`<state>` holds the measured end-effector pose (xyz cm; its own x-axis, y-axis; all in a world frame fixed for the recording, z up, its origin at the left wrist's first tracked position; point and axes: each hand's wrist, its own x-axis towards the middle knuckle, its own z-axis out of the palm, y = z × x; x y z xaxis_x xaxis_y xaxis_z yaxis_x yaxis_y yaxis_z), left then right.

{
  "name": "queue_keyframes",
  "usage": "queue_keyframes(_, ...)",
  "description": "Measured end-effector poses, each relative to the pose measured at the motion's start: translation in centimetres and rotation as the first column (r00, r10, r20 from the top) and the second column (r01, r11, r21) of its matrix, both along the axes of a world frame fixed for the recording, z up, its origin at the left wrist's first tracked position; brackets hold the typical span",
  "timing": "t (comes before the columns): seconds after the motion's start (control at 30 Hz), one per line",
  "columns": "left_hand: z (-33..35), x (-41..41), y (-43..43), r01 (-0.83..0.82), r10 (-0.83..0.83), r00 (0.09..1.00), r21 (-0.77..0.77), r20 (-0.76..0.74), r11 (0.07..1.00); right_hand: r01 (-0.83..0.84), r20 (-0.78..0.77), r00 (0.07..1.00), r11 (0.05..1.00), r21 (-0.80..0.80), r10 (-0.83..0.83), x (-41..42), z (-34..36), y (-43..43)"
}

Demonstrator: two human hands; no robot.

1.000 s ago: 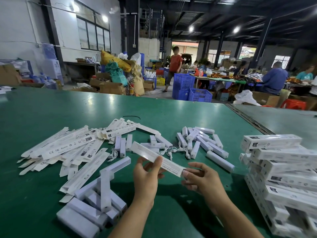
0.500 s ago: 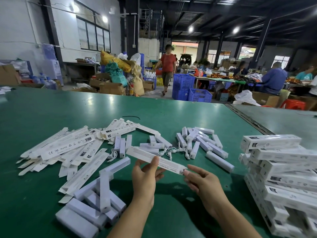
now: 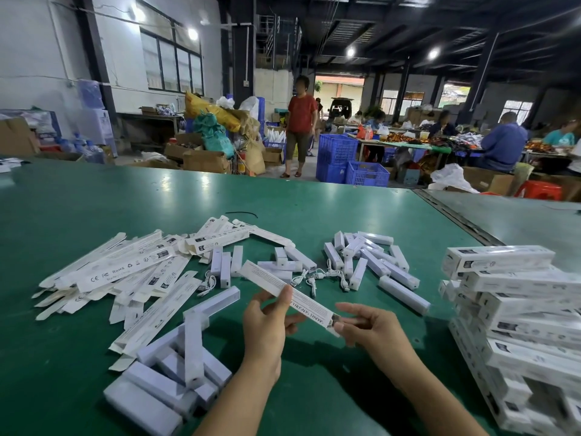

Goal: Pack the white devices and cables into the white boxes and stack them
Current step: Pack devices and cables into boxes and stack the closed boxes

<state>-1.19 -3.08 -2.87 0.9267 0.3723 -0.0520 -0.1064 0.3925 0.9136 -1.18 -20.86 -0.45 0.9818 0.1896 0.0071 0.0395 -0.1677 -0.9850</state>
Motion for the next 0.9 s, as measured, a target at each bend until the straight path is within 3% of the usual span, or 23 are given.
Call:
queue_keyframes(0.3,0.0,-0.1,-0.8,0.095,-0.095,0.995,0.019,-0.026,0.995,0.150,0.371,0.928,0.944,-0.295,-0.032,0.1,-1.3,0.3)
queue_keyframes(0.47,-0.2,-0.5,-1.5,0.165,-0.179,0.982,0.194,0.058,0.967,0.219,0.332,0.929,0.966,-0.141,-0.162,0.3,-1.8,0.9)
queue_keyframes(0.57,-0.7,-0.9,-1.8,0.264,-0.329,0.939,0.395,0.105,0.880,0.276,0.300,0.922,0.958,-0.075,-0.243,0.7,-1.9,0.9)
queue_keyframes(0.67,-0.9,-1.1,-1.8,0.316,-0.404,0.913,0.526,0.057,0.789,0.306,0.258,0.923,0.951,-0.042,-0.286,1.0,-2.0,0.7)
queue_keyframes(0.77,-1.1,-1.0,-1.6,0.238,-0.349,0.934,0.598,0.075,0.766,0.233,0.284,0.932,0.973,-0.001,-0.223,0.8,-2.0,0.5)
queue_keyframes(0.9,-1.0,-0.8,-1.2,0.146,-0.259,0.958,0.559,0.128,0.816,0.122,0.432,0.895,0.992,-0.009,-0.107,-0.1,-1.6,0.6)
